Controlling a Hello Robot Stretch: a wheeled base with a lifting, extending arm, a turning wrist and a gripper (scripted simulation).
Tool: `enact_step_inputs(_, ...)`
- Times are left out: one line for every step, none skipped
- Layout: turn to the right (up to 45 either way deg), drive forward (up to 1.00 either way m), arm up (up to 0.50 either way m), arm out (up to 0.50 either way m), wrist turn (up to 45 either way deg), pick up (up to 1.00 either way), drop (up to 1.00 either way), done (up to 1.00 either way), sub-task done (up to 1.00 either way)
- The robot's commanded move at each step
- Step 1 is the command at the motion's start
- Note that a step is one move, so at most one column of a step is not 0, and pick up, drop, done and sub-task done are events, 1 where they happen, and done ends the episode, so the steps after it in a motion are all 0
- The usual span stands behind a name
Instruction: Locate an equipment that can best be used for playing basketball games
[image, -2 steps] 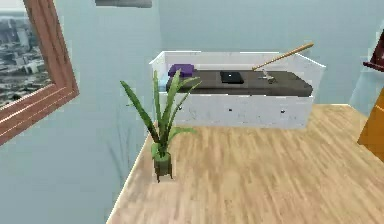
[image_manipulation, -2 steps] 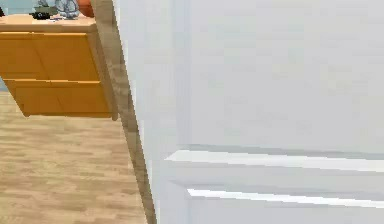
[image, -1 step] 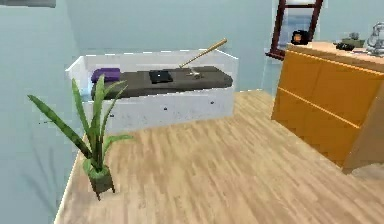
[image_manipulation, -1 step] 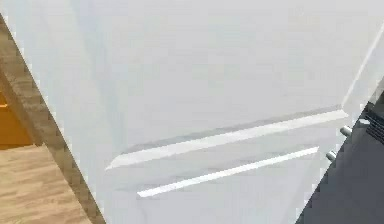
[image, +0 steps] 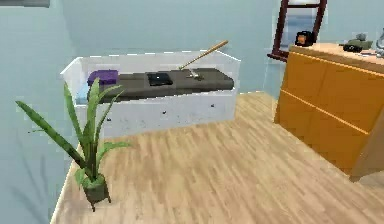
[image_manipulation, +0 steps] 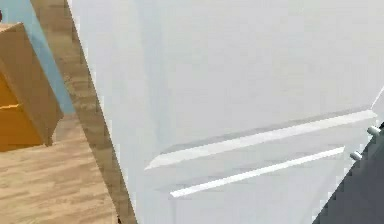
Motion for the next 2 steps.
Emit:
enact_step_inputs(18.0,0.00,0.00,0.00,0.0,0.00,0.00,0.00,0.00)
enact_step_inputs(0.0,0.50,0.00,0.00,0.0,0.00,0.00,0.00,0.00)
